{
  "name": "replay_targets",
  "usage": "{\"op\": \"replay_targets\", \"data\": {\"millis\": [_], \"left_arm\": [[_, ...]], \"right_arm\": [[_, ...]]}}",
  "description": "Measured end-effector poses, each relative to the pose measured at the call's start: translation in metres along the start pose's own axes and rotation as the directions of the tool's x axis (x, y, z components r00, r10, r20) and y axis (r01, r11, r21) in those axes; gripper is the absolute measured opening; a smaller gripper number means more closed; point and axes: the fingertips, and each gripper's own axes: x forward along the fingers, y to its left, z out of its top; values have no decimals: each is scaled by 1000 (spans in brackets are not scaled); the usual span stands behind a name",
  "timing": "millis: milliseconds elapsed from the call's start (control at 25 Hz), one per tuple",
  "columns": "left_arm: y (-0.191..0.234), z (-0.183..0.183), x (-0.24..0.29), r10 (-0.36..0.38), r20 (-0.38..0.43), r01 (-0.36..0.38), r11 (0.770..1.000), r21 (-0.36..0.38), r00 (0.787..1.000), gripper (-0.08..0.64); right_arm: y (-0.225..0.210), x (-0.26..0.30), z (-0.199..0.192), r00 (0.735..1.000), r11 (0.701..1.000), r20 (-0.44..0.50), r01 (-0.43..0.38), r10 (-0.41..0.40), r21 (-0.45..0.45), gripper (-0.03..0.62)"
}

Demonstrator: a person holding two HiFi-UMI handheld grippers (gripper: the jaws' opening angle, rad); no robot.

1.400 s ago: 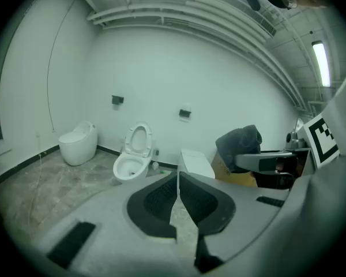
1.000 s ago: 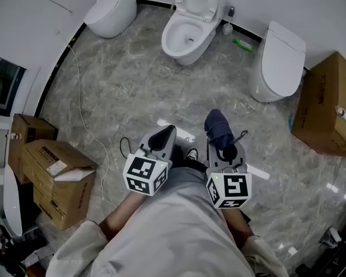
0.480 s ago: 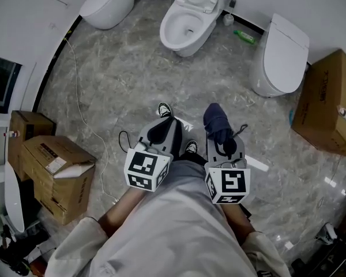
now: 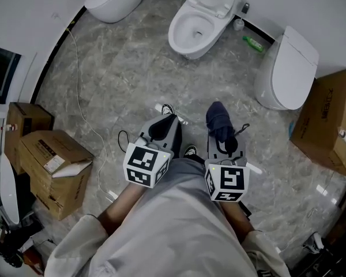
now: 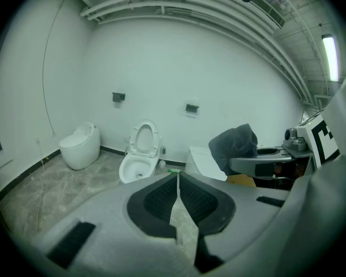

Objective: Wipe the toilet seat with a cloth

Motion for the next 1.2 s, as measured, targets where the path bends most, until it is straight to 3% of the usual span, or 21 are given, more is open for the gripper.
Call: {"op": "replay_targets", "data": {"millis": [680, 1000, 1200], "left_arm": [[152, 92, 66, -47, -13, 47, 999, 1, 999, 11], [214, 131, 85, -84, 37, 83, 996, 31, 996, 11], [233, 150, 86, -148, 86, 146, 989, 21, 985, 9]], "right_arm": [[37, 182, 79, 998, 1000, -65, -19, 21, 23, 66], [54, 254, 117, 998, 1000, -66, -15, 15, 2, 66], [55, 281, 134, 998, 1000, -68, 12, -11, 6, 66]]}}
